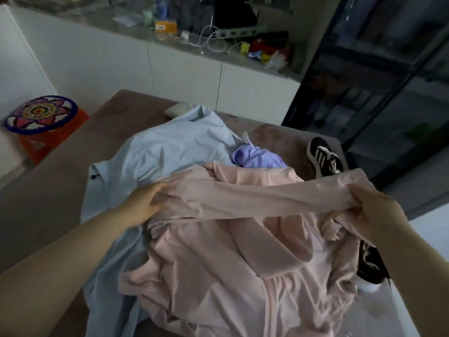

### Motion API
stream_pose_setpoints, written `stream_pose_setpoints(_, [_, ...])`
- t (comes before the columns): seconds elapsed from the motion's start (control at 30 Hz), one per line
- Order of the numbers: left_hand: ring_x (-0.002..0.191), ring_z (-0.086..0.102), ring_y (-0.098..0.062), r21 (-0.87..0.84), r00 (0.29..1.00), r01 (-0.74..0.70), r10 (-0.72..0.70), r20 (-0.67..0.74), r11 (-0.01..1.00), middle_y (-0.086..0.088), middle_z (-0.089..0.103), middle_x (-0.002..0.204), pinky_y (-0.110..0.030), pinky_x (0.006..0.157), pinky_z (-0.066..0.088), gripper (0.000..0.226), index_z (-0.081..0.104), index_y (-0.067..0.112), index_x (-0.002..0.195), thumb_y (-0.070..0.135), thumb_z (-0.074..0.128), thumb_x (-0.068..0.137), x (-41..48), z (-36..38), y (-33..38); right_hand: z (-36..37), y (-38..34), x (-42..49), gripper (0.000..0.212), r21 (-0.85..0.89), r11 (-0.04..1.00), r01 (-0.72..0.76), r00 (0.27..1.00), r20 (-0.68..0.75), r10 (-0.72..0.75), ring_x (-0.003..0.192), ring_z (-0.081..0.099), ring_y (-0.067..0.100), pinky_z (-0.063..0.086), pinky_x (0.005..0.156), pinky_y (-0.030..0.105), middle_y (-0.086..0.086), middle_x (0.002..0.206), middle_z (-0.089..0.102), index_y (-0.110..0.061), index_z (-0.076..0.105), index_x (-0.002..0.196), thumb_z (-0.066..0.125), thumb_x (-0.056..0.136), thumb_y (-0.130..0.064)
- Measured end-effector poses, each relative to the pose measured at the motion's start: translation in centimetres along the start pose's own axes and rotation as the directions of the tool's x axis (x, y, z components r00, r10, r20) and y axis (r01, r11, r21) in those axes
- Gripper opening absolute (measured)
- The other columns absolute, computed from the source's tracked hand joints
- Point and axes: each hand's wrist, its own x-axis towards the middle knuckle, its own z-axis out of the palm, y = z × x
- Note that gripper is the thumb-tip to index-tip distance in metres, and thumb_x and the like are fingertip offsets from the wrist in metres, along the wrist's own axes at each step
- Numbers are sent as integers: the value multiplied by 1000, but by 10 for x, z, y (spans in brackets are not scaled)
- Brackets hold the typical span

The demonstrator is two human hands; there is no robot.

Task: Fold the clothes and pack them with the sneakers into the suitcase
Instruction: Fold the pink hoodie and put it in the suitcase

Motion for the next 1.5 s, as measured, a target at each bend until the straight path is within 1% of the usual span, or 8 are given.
stream_pose_setpoints(0.13, [118, 50, -37, 34, 971, 215, -210, -117, 976, -21, 53, 128, -41, 100, 38, 55, 50, 6, 129, 28, 69, 82, 25, 6, 6, -20, 0, 4, 12, -232, 973, 0, 997, -69, -17, 48, 58, 13, 41, 36, 10, 6, 57, 64, -1, 57, 96, 46, 93, -4])
stream_pose_setpoints(0.2, [110, 55, -38, -116, 889, 434, -446, -109, 893, -23, 57, 121, -42, 94, 44, 70, 53, 2, 122, 49, 70, 73, 36, 11, 4, -22, 4, 8, 37, -303, 953, -24, 999, -27, 17, 57, 54, 23, 41, 30, 15, 12, 77, 56, -5, 46, 128, 43, 93, 6])
stream_pose_setpoints(0.4, [94, 60, -40, -341, 822, 476, -548, -155, 811, -19, 62, 83, -32, 64, 38, 26, 62, 0, 81, 23, 56, 91, 38, 30, 23, -31, 32, 34, 39, -723, 673, 156, 975, 223, 13, 70, 70, 21, 59, 67, 35, 1, 98, 64, -33, 70, 95, 50, 88, 1])
stream_pose_setpoints(0.57, [108, 51, -43, -384, 672, 512, -637, -379, 768, -31, 54, 118, -43, 91, 40, 33, 51, -6, 114, 17, 35, 98, 46, -1, 22, -24, 29, 29, 27, -672, 678, 298, 954, 192, -229, 71, 59, 7, 43, 58, 1, 7, 90, 66, -23, 69, 100, 59, 86, -2])
stream_pose_setpoints(0.83, [103, 50, -47, -158, 747, 424, -443, -496, 892, -34, 53, 111, -48, 84, 38, 28, 46, -5, 116, 15, 35, 99, 50, -45, 18, 10, 59, 31, 32, -554, 802, 222, 973, 173, -151, 68, 61, 21, 45, 51, 7, 11, 86, 63, -13, 60, 119, 46, 93, 0])
stream_pose_setpoints(1.03, [116, 44, -49, 117, 813, 555, -508, -284, 824, -35, 43, 129, -51, 95, 37, 51, 36, -2, 134, 18, 55, 90, 44, -9, 9, 12, 107, 45, 46, -771, 607, 193, 976, 212, -41, 106, 57, 30, 42, 97, 47, 11, 114, 63, -25, 52, 125, 47, 87, -1])
stream_pose_setpoints(1.27, [129, 43, -27, 297, 989, -147, 147, 21, 944, -6, 44, 143, -48, 106, 29, 75, 39, 19, 141, 56, 20, 78, 29, 44, 99, 9, 107, 38, 55, -831, 481, 280, 953, 302, -33, 128, 41, 32, 36, 101, 39, 10, 148, 30, -20, 29, 145, 50, 93, -23])
stream_pose_setpoints(1.5, [131, 39, -20, 350, 996, -90, 91, 14, 932, 7, 46, 141, -38, 108, 16, 83, 48, 33, 133, 66, 7, 69, 32, 59, 110, -55, 75, 44, 52, -932, 271, 241, 885, 97, -456, 119, 39, 35, 32, 100, 43, 12, 133, 40, -16, 46, 130, 64, 83, -26])
